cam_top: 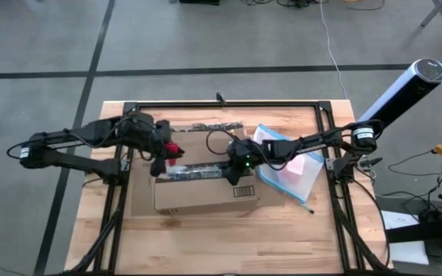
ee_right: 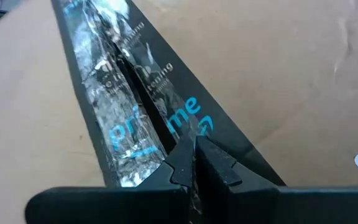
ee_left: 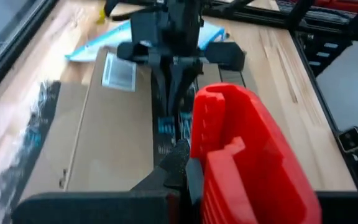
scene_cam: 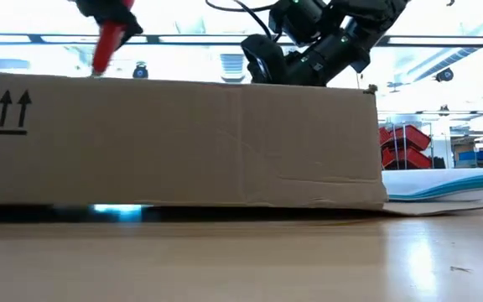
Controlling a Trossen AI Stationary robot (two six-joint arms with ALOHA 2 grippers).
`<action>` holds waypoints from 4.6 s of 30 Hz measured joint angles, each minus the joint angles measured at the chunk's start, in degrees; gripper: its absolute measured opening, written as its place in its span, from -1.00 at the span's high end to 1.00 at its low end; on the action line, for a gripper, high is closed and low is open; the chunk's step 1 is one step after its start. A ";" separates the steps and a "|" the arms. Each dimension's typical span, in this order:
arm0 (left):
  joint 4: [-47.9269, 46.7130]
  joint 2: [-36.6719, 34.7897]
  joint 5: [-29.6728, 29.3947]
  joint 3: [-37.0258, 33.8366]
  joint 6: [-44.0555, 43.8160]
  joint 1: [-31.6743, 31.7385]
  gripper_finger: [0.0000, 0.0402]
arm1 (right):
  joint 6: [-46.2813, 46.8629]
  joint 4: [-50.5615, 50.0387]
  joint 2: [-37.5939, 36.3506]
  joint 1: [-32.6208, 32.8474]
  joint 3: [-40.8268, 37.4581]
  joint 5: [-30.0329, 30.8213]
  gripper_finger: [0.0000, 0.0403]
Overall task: Unpack boxes
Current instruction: Break down the box using the red cutter
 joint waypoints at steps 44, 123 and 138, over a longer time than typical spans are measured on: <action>13.08 14.68 17.29 0.11 -12.41 -12.92 0.85 | -19.14 -12.99 -4.88 -25.31 1.00 -9.31 1.00; 4.24 5.49 -6.80 -16.70 -10.17 -23.43 0.85 | -26.33 -33.45 -10.74 -12.70 -0.80 -34.12 1.00; 1.78 -1.20 -11.64 -16.76 -3.40 -6.90 0.85 | -23.81 -29.23 -10.60 -4.75 -0.86 -35.03 1.00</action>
